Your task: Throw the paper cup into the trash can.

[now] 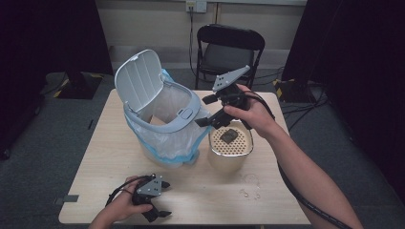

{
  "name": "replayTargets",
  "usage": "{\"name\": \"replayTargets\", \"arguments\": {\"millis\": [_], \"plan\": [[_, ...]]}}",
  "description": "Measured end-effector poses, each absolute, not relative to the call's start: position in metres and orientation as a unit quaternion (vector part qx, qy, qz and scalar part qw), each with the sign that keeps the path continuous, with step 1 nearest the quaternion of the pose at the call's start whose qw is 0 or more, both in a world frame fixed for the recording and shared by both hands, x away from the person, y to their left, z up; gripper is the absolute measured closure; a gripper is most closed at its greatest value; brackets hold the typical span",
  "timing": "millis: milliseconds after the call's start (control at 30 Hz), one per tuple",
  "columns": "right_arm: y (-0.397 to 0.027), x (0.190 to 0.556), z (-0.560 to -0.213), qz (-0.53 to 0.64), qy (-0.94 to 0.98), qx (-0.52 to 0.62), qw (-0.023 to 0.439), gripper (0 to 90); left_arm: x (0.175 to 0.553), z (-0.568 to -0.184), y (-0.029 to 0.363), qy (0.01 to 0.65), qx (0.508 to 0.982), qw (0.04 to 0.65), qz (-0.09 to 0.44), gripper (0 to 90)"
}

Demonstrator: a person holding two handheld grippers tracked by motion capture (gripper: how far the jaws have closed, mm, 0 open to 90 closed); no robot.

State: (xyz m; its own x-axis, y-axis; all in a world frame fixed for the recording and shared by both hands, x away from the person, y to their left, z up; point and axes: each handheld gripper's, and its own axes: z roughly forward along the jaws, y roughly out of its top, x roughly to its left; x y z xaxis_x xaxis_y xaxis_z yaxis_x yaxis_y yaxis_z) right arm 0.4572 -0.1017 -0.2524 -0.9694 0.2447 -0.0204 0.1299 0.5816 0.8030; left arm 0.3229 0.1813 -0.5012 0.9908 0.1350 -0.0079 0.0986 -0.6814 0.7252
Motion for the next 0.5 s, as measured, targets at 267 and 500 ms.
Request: {"name": "replayTargets", "arguments": {"millis": [267, 500], "plan": [[-0.11, 0.448, -0.261, 0.441, 0.889, 0.106, 0.062, 14.4, 0.322, -0.501, 0.181, 0.067, 0.915, 0.397, 0.022, 6.1], [-0.118, 0.443, -0.269, 0.446, 0.886, 0.112, 0.057, 14.4, 0.322, -0.502, 0.181, 0.067, 0.915, 0.397, 0.022, 6.1]]}}
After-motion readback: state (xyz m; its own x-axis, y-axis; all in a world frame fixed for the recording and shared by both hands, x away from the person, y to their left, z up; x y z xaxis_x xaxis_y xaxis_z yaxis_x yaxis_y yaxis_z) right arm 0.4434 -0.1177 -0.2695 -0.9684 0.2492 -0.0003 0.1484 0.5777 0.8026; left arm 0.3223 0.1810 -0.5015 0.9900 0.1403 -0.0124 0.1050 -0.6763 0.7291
